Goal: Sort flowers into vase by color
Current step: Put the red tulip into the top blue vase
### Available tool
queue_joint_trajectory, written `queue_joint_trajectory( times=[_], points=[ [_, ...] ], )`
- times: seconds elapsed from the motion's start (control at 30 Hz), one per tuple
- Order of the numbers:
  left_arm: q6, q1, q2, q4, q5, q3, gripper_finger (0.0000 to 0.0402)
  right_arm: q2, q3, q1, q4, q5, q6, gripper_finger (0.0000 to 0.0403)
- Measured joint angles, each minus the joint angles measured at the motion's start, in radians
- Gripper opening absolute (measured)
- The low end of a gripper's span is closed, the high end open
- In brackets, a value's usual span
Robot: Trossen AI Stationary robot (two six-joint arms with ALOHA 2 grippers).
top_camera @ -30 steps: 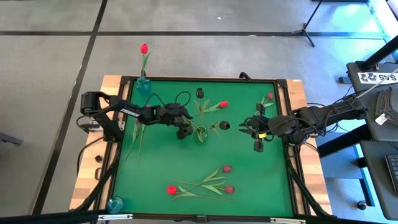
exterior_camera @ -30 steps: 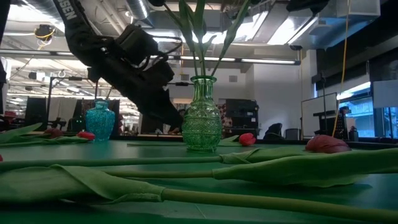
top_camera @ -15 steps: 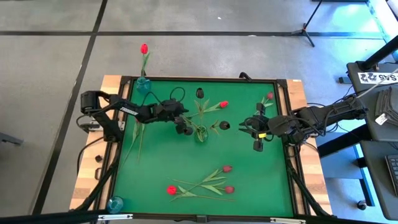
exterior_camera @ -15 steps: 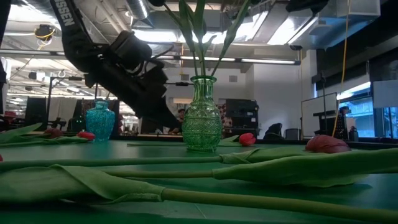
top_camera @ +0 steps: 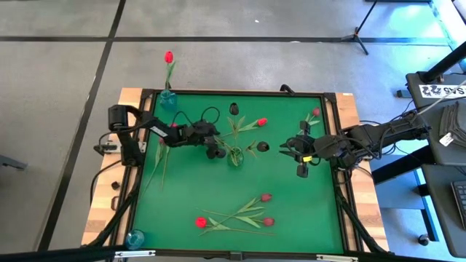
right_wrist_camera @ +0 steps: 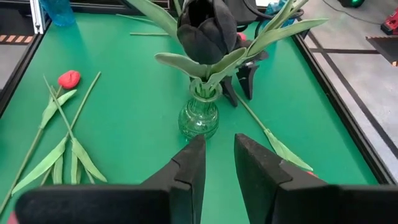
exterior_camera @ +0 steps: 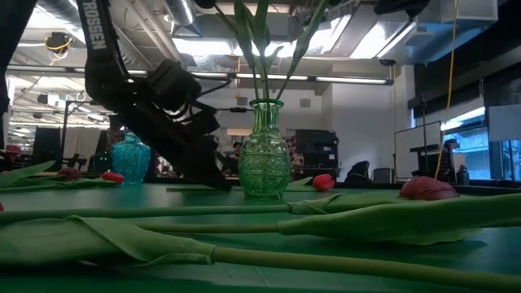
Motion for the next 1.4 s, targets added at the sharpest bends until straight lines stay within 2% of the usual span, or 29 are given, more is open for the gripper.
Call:
queue_joint_trajectory(
  times=[0.13, 0.4, 0.57, 0.73, 0.9, 1.13, 1.27, 1.4],
  points=[
    [-0.053, -0.003, -0.005, -0.049, -0.076, 0.004, 0.0170, 0.000, 0.000, 0.000, -0.001, -0.017, 0.032, 0.0085],
    [-0.281, -0.018, -0.013, -0.167, -0.277, 0.005, 0.0063, 0.002, 0.000, 0.000, -0.004, -0.052, 0.053, 0.0085],
    [-0.384, -0.063, -0.048, -0.262, -0.360, 0.005, 0.0009, 0.002, 0.000, 0.000, -0.001, -0.051, 0.111, 0.0085],
    [-0.477, -0.114, -0.172, -0.501, -0.425, -0.004, 0.0009, 0.002, 0.000, 0.000, 0.002, -0.051, 0.193, 0.0085],
    [-0.585, -0.151, -0.303, -0.774, -0.416, -0.007, 0.0010, 0.003, 0.000, 0.000, 0.001, -0.050, 0.238, 0.0085],
    [-0.736, -0.233, -0.400, -1.093, -0.414, -0.006, 0.0011, 0.033, 0.001, 0.000, -0.001, -0.021, 0.227, 0.0085],
    [-0.819, -0.253, -0.431, -1.125, -0.422, -0.005, 0.0030, 0.064, 0.001, 0.000, 0.008, -0.007, 0.175, 0.0085],
    [-0.823, -0.242, -0.438, -1.103, -0.384, -0.004, 0.0070, 0.090, 0.001, 0.000, 0.011, -0.012, 0.138, 0.0085]
  ],
)
